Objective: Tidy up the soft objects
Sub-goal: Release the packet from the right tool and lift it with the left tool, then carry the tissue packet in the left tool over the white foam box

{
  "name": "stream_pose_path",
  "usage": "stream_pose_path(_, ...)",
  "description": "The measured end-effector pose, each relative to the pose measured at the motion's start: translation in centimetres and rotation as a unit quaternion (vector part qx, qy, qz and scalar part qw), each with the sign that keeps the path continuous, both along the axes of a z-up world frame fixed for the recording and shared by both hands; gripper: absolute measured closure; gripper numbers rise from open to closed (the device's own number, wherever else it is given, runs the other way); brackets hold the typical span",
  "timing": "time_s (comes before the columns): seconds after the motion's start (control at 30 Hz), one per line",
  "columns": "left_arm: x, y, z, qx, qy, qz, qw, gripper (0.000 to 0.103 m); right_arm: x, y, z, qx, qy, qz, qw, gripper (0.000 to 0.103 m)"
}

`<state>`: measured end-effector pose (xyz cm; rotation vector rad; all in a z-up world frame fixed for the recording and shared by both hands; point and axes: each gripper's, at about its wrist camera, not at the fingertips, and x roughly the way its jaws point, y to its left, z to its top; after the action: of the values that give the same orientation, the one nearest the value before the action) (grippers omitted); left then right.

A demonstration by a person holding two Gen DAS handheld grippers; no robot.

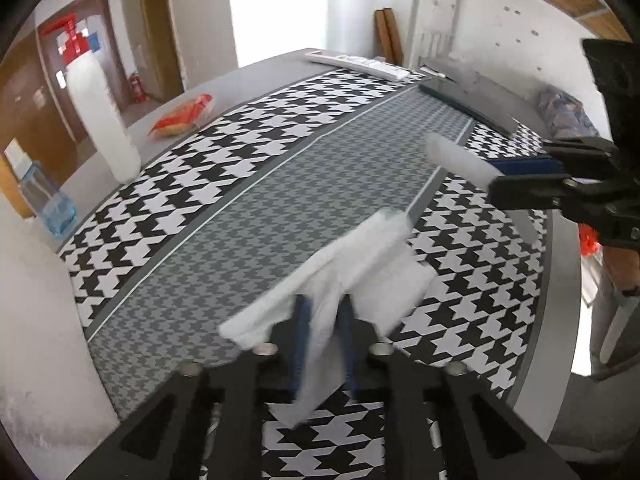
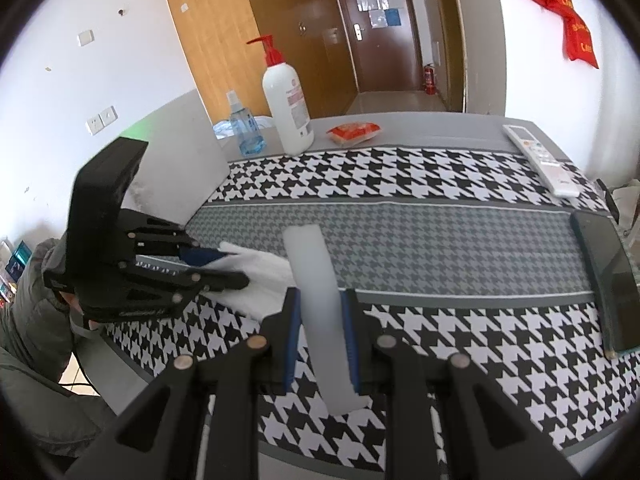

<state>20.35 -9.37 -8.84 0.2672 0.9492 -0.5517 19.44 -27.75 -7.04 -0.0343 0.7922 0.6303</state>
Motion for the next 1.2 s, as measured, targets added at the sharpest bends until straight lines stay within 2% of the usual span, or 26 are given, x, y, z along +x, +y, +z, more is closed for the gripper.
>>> stream_pose_path(0.17, -1.0, 0.1, 0.6, -0.004, -0.017, 0.01, 0.9998, 0.096, -0.9, -0.1, 0.4, -0.001, -0.01, -0.014, 1.0, 0.079)
stream_pose_path(0.3, -2.0, 0.6, 2.3, -0.021, -0.041, 0.037, 0.9983, 0.096, -1.3, 0.3, 0.9, -0.016, -0.029, -0.038, 0.999, 0.079)
stream_pose_path(0.47, -3.6, 1.3, 4.3, -0.034, -0.073, 0.065, 0.9946, 0.096, -2.0, 0.8, 1.5, -0.013, -0.041, -0.046, 0.998, 0.079)
stream_pose_path(0.63, -4.7, 2.6, 6.1, -0.069, -0.093, 0.083, 0.9897, 0.096, -2.4, 1.4, 2.5, -0.003, -0.057, -0.055, 0.997, 0.079)
stream_pose_path(0.8, -5.0, 3.7, 7.3, -0.08, -0.115, 0.115, 0.9835, 0.096, -2.1, 2.1, 3.5, -0.003, -0.071, -0.069, 0.995, 0.079)
stream_pose_path(0.93, -5.2, 4.3, 7.9, -0.076, -0.128, 0.131, 0.9802, 0.096, -2.2, 3.2, 3.9, -0.015, -0.087, -0.058, 0.994, 0.079)
stream_pose_path(1.2, -5.8, 5.8, 10.1, -0.08, -0.168, 0.144, 0.972, 0.096, -2.0, 4.7, 5.4, -0.004, -0.098, -0.053, 0.994, 0.079)
